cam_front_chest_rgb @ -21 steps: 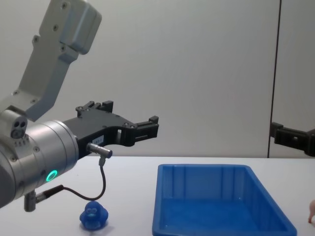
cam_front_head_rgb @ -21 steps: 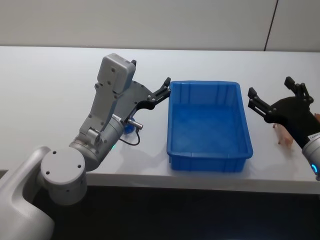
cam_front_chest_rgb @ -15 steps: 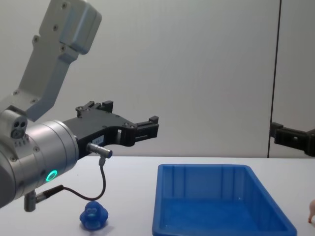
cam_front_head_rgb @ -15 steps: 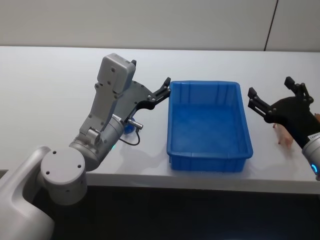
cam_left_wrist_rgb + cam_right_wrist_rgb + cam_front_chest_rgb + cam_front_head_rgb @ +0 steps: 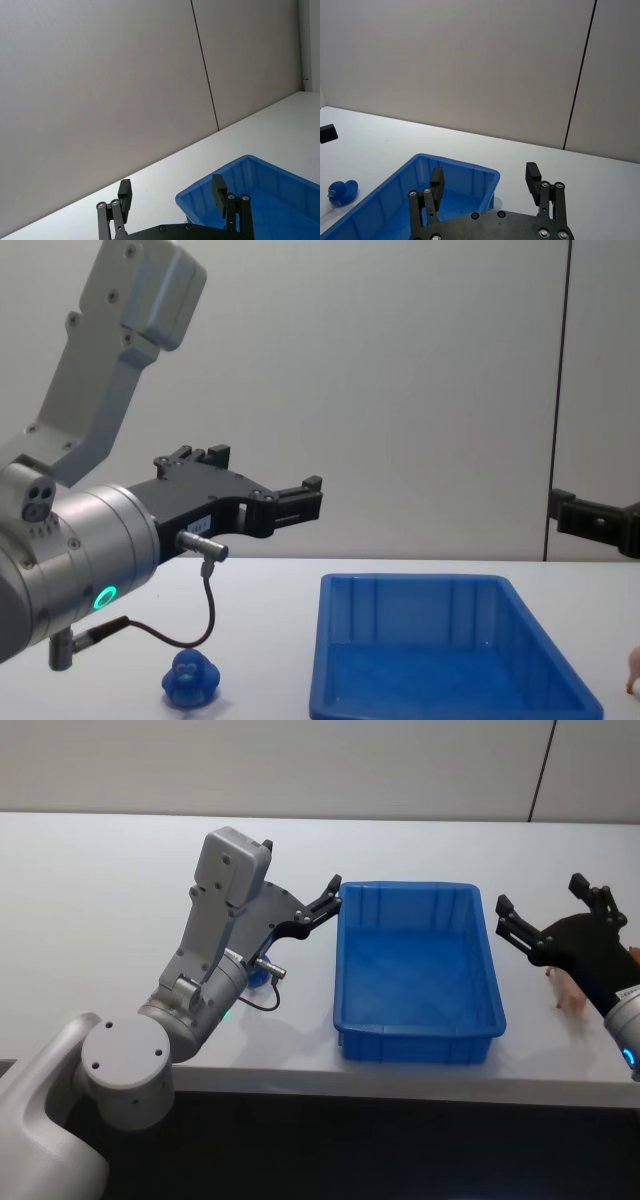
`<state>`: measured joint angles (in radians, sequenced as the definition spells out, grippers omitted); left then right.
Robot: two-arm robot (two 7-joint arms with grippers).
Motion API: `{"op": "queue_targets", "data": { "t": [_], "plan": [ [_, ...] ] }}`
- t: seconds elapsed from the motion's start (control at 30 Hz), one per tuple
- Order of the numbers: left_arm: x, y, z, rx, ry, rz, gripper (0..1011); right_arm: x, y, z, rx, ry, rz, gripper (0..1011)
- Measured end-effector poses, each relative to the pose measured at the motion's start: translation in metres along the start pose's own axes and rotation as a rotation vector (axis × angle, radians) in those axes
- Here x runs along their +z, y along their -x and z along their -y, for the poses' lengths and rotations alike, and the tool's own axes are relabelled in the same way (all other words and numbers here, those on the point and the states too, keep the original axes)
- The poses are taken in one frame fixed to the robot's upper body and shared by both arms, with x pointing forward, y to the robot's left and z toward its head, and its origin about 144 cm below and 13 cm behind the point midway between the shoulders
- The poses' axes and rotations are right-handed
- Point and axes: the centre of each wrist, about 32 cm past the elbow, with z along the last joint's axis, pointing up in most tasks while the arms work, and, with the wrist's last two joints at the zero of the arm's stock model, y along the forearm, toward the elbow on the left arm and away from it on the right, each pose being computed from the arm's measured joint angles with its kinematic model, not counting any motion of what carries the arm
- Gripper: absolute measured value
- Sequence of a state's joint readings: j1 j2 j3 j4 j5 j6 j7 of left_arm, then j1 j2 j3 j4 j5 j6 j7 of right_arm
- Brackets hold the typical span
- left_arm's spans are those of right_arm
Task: Pick up the two dolls from the table and place them into the box.
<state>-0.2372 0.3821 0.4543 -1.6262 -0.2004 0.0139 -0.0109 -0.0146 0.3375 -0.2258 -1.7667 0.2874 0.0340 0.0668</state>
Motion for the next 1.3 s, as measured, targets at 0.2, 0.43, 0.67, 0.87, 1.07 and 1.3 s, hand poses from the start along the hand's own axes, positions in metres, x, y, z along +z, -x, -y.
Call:
{"op": "queue_targets", "data": {
  "t": [0.2,0.43,0.67,0.87,1.07,1.3],
  "plan": [
    [0.0,0.0,0.0,0.0,0.0,0.0,1001,0.0,-0.001,0.0,-0.001,0.0,0.002,1001],
    [0.0,0.0,0.0,0.0,0.0,0.0,1001,0.001,-0.01,0.003,-0.013,0.005,0.014,1001],
    [0.0,0.0,0.0,0.0,0.0,0.0,1001,0.002,-0.032,0.009,-0.033,0.034,0.034,1001],
    [0.0,0.0,0.0,0.0,0.0,0.0,1001,0.001,-0.05,0.014,-0.052,0.074,0.047,1001],
    [0.0,0.0,0.0,0.0,0.0,0.0,1001,-0.001,-0.07,0.018,-0.083,0.143,0.058,1001],
    [0.0,0.0,0.0,0.0,0.0,0.0,1001,-0.004,-0.09,0.019,-0.12,0.218,0.062,1001]
  ]
}}
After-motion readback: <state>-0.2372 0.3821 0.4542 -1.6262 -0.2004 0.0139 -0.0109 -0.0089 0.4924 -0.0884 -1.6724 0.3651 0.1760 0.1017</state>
